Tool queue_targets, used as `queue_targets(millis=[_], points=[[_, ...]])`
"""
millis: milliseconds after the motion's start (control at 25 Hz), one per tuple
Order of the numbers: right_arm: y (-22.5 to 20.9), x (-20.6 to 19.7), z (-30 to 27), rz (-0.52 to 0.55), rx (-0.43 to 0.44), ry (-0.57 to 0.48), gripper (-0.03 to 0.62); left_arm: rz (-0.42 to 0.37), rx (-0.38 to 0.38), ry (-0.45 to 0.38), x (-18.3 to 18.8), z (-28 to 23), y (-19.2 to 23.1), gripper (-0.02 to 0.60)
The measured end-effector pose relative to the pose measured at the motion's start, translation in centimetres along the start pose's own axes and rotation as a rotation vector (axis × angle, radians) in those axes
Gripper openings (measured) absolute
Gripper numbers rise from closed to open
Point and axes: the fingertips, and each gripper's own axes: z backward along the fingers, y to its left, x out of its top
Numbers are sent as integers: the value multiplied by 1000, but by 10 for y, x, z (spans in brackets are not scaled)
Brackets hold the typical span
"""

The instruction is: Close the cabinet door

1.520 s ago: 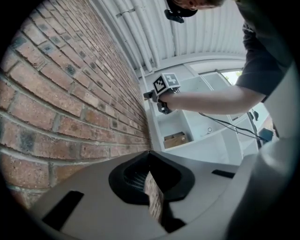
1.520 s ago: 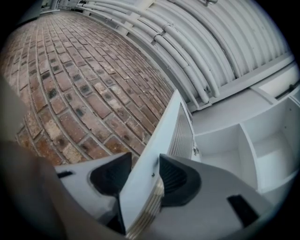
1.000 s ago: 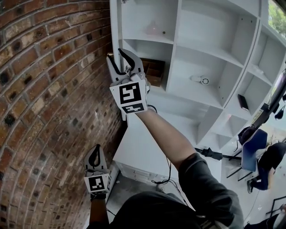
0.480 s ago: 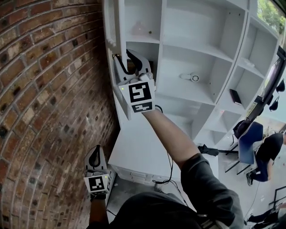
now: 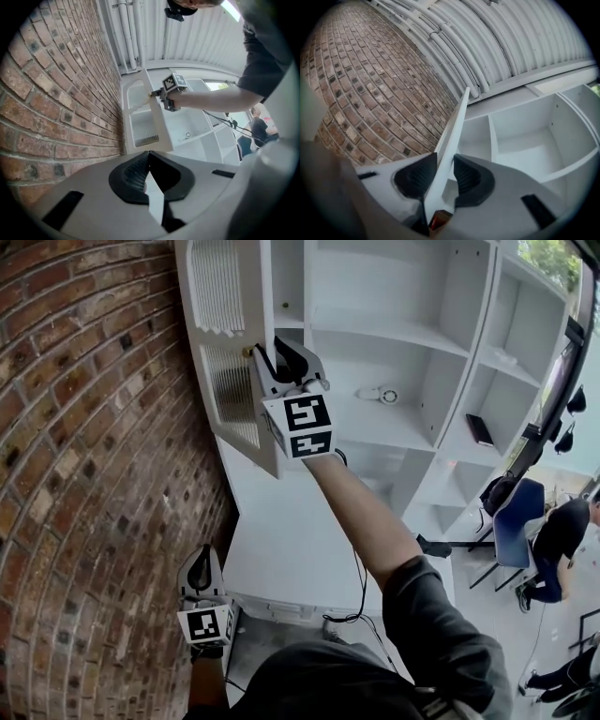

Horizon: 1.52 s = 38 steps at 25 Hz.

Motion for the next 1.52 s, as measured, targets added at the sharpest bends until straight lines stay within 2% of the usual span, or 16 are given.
queue_targets(millis=[320,680,1520], points=[[-42,-21,-8,40,-56,41,114,0,-29,7,-2,-19,-14,2],[-62,-32,-15,84,-68,49,114,15,-36,15,-11,-35,-20,2],[-96,-56,-33,99,-83,82,98,10,-32,33,-12,-51,-30,2]])
